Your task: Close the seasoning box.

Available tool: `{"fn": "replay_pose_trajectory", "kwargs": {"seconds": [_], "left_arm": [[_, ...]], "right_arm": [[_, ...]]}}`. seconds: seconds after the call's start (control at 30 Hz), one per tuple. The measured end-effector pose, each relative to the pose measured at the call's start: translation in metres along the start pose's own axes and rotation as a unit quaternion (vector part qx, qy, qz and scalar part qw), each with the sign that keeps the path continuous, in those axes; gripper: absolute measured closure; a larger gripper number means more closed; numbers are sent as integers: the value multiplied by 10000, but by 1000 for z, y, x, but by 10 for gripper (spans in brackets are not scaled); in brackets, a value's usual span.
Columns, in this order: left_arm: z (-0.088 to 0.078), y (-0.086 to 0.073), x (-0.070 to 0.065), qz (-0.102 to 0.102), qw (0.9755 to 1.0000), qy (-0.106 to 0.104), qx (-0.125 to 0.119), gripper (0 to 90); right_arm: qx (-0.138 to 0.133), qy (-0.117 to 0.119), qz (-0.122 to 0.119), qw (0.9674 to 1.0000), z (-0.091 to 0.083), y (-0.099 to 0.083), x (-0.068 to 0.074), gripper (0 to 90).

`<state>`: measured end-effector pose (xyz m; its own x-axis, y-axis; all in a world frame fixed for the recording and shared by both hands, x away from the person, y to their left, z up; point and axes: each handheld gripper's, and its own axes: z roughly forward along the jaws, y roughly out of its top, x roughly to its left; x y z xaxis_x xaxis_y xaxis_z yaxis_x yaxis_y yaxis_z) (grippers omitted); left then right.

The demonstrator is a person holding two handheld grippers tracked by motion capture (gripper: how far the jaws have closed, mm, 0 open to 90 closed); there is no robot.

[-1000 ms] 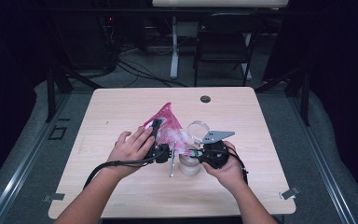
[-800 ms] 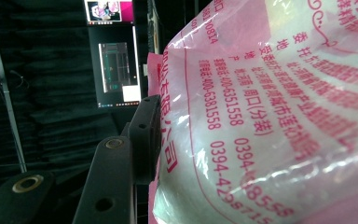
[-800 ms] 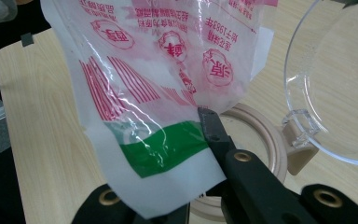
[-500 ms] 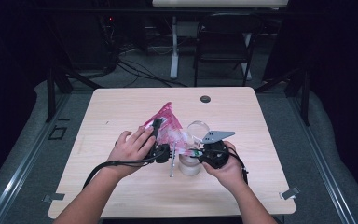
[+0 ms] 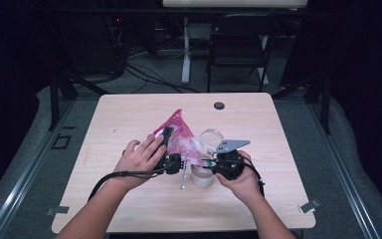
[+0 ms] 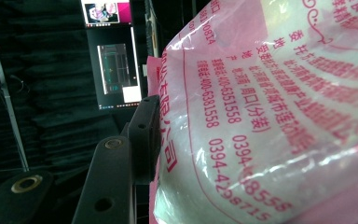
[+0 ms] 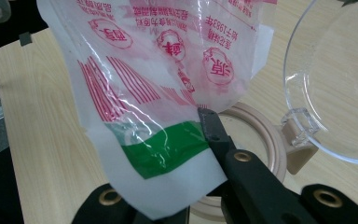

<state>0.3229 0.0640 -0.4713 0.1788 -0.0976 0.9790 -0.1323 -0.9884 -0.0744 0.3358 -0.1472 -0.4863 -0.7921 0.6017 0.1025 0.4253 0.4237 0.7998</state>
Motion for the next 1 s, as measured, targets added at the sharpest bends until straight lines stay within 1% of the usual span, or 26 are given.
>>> {"fn": "replay_pose_trajectory", "kwargs": {"seconds": [0.13, 0.2, 0.23, 0.27, 0.43, 0.63, 0.7, 0.73, 0.8, 0.93, 0.97, 1.0], "left_arm": [[0, 0, 1, 48, 10000, 1, 12, 585], [0, 0, 1, 65, 10000, -33, 13, 585], [0, 0, 0, 45, 9999, -84, 33, 585], [0, -1, 0, 26, 10000, -79, 28, 585], [0, -1, 0, 77, 9999, -57, 47, 585], [0, -1, -1, 73, 10000, -32, 46, 580], [0, -1, -2, 52, 10000, -65, 50, 577], [-1, 0, -1, 105, 9999, -7, 33, 575], [0, 0, 0, 116, 9999, -12, 36, 572], [0, 0, 0, 149, 9999, -52, 37, 566], [0, 0, 1, 147, 9999, -77, 40, 567], [0, 0, 0, 113, 9998, -146, 59, 567]], "right_arm": [[-6, 4, 1, 10000, 0, 0, 0, 900], [4, 18, -8, 10000, 0, 0, 0, 900], [8, 18, -9, 10000, 0, 0, 0, 900], [5, 16, -8, 10000, 0, 0, 0, 900], [1, -7, -1, 10000, 0, 0, 0, 900], [3, -14, -1, 10000, 1, 0, 0, 900], [18, -17, -11, 10000, 1, 0, 0, 900], [14, -24, -5, 10000, 1, 0, 0, 900], [18, -29, -1, 10000, 1, 0, 0, 900], [6, -30, 23, 10000, 2, -1, -1, 900], [4, -34, 30, 10000, 2, -1, -1, 900], [7, -30, 33, 10000, 2, -1, -1, 900]]}}
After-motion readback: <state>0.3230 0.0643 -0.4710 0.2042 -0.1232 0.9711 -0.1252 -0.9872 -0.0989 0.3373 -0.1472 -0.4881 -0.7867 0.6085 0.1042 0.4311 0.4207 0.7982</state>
